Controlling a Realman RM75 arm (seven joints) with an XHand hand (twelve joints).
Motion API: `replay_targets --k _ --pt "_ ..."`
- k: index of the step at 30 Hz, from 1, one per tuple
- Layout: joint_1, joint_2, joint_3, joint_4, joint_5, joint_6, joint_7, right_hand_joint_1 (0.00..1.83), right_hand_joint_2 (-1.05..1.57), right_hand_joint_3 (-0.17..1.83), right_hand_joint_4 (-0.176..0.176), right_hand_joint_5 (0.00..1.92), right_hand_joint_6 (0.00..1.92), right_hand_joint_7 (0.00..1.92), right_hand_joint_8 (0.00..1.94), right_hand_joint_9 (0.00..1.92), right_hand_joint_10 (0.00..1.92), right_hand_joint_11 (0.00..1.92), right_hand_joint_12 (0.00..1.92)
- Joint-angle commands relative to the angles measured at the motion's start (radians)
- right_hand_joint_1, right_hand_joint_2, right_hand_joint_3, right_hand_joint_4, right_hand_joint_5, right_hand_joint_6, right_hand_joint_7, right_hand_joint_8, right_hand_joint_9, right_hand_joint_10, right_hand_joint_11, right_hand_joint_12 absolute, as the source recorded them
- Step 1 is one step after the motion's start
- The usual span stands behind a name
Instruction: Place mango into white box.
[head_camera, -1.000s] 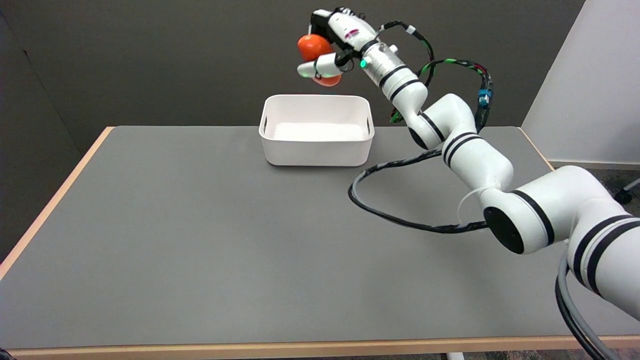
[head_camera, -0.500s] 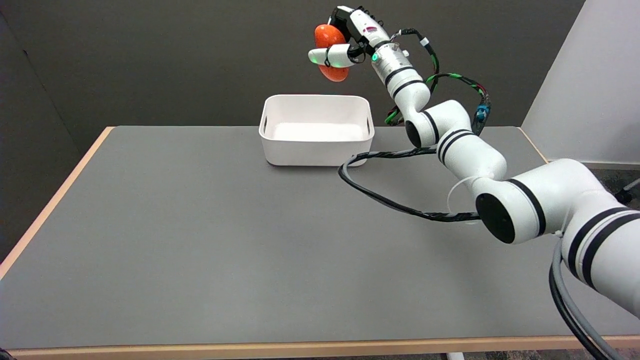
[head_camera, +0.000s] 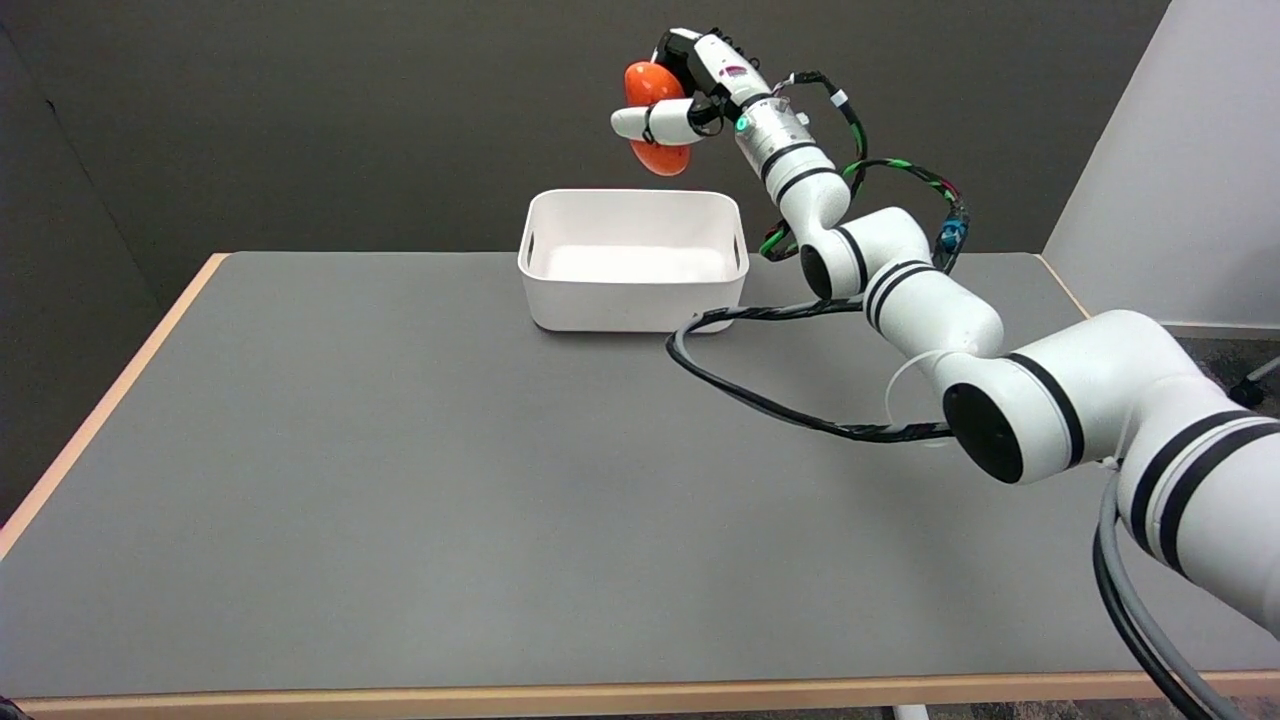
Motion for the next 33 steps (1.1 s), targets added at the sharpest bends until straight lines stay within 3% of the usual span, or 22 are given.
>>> replay_targets --k 1,6,9,16,19,21,22,23,24,26,28,30,33 --pt "-0.009 0.002 -0.136 -0.014 0.05 0.099 -0.012 0.5 0.48 0.79 0.051 0.0 0.0 0.0 0.0 0.0 0.0 0.0 0.7" --pt "-0.017 0.007 -0.135 -0.016 0.05 0.093 -0.012 0.5 0.48 0.79 0.046 0.0 0.0 0.0 0.0 0.0 0.0 0.0 0.6" --pt "-0.03 0.014 -0.127 -0.031 0.05 0.085 -0.012 0.51 0.57 0.6 0.043 0.0 0.0 0.0 0.0 0.0 0.0 0.0 0.56" --pt "-0.098 0.038 -0.124 -0.098 0.109 0.028 -0.012 0.51 0.56 0.59 0.043 0.0 0.0 0.0 0.0 0.0 0.0 0.0 0.52" --pt "-0.204 0.076 -0.094 -0.2 0.293 -0.115 -0.012 0.51 0.56 0.59 0.041 0.0 0.0 0.0 0.0 0.0 0.0 0.0 0.45" --pt "-0.319 0.131 -0.071 -0.384 0.56 -0.175 -0.011 0.6 0.59 0.87 0.019 0.0 0.0 0.0 0.0 0.0 0.01 0.0 0.56" --pt "-0.355 0.153 -0.068 -0.441 0.638 -0.193 -0.008 0.63 0.62 0.94 0.015 0.0 0.05 0.01 0.07 0.01 0.17 0.0 0.65" --pt "-0.413 0.188 -0.065 -0.52 0.743 -0.216 0.002 0.66 0.64 0.97 0.014 0.0 0.11 0.02 0.16 0.03 0.38 0.0 0.75" --pt "-0.497 0.241 -0.059 -0.626 0.871 -0.239 0.019 0.73 0.71 0.96 0.019 0.05 0.44 0.14 0.44 0.14 0.68 0.03 0.95" --pt "-0.604 0.306 -0.047 -0.732 0.979 -0.26 0.051 0.88 0.86 0.84 0.038 0.21 1.34 0.46 1.15 0.47 1.18 0.11 1.39" --pt "-0.746 0.377 -0.019 -0.842 1.061 -0.298 0.081 1.02 1.36 0.15 -0.058 0.34 1.83 0.59 1.75 0.52 1.65 0.0 1.7" --pt "-0.88 0.413 0.009 -0.91 1.126 -0.359 0.099 0.98 1.39 0.16 -0.052 0.31 1.88 0.56 1.81 0.49 1.85 0.0 1.79" --pt "-1.052 0.415 0.069 -1.013 1.19 -0.445 0.148 1.0 1.37 0.18 -0.064 0.32 1.88 0.59 1.79 0.52 1.91 0.01 1.87"
